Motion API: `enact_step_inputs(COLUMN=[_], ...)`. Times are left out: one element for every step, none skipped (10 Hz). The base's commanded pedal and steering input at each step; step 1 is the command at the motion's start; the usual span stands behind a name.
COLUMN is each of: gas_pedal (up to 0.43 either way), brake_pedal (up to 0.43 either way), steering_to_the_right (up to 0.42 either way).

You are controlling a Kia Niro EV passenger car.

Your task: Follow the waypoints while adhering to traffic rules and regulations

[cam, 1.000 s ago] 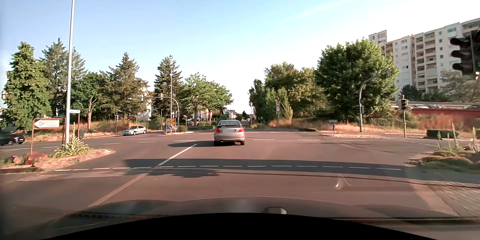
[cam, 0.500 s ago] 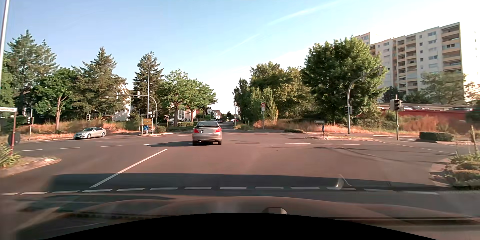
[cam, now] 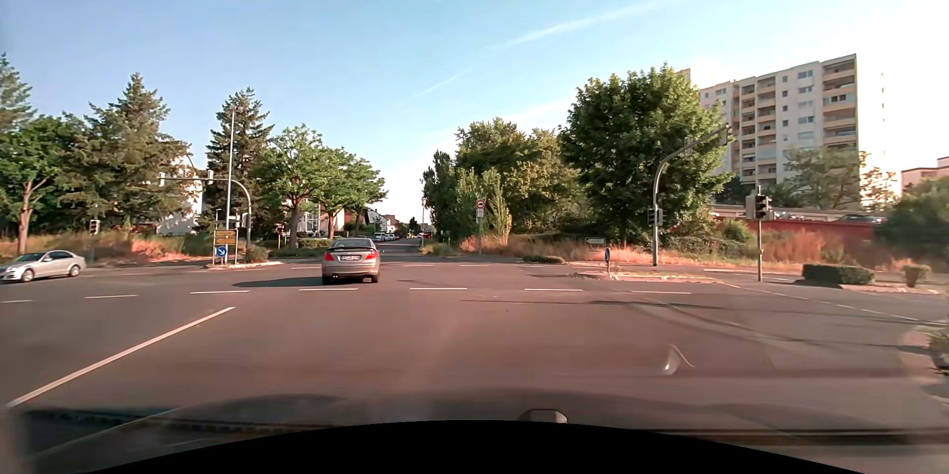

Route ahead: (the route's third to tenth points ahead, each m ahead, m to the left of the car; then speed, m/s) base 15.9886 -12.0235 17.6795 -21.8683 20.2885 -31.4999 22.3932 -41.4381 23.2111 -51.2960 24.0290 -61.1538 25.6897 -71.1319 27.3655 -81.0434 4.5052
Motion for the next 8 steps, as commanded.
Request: enact_step_inputs(gas_pedal=[0.020,0.020,0.020,0.020,0.020,0.020,0.020,0.020], brake_pedal=[0.000,0.000,0.000,0.000,0.000,0.000,0.000,0.000], steering_to_the_right=[0.191,0.198,0.206,0.218,0.230,0.236,0.245,0.252])
